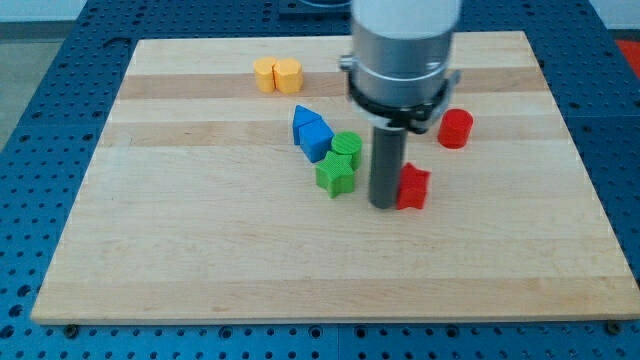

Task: Slide the red star below the red circle

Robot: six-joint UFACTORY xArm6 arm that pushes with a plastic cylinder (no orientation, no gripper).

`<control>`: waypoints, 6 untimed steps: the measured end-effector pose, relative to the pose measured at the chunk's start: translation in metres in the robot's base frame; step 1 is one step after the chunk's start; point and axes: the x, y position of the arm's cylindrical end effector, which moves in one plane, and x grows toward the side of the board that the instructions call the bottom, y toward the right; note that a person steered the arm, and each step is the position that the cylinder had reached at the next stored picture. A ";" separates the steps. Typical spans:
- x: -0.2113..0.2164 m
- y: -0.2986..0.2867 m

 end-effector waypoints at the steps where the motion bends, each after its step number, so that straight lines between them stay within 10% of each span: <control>1: -0.019 0.034; 6: -0.025 0.109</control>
